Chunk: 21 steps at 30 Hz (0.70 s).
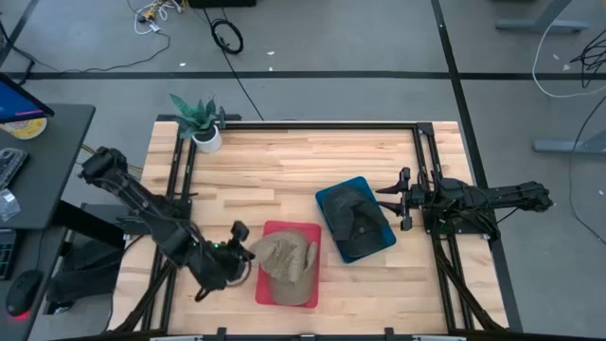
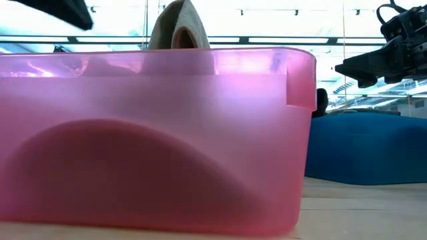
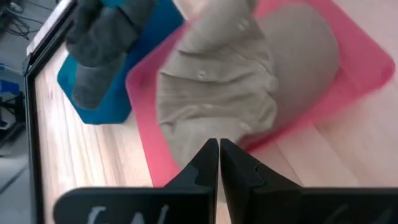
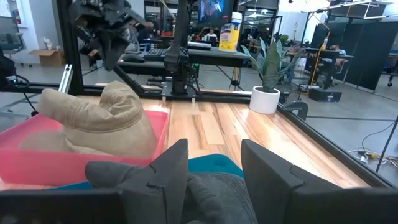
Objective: Pick & Place hat
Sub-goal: Adjust the brown cap in the red bin
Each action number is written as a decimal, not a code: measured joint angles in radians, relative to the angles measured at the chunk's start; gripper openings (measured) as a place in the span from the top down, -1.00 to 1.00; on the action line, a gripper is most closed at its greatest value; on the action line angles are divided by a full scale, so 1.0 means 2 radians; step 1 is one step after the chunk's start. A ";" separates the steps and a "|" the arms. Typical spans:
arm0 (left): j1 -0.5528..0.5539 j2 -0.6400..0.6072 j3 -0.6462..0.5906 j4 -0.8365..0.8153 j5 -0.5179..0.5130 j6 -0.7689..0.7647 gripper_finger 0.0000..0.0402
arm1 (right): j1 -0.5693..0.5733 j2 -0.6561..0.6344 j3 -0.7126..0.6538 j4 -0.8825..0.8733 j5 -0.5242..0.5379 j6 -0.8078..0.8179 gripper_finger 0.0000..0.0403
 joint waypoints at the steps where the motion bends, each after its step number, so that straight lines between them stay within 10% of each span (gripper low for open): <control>1: -0.007 0.010 0.006 -0.011 -0.004 0.000 0.91 | 0.000 0.000 0.000 0.000 0.000 0.000 0.23; 21: -0.020 0.157 0.086 -0.046 -0.026 0.048 -0.05 | 0.000 0.000 0.000 0.000 0.000 0.000 0.23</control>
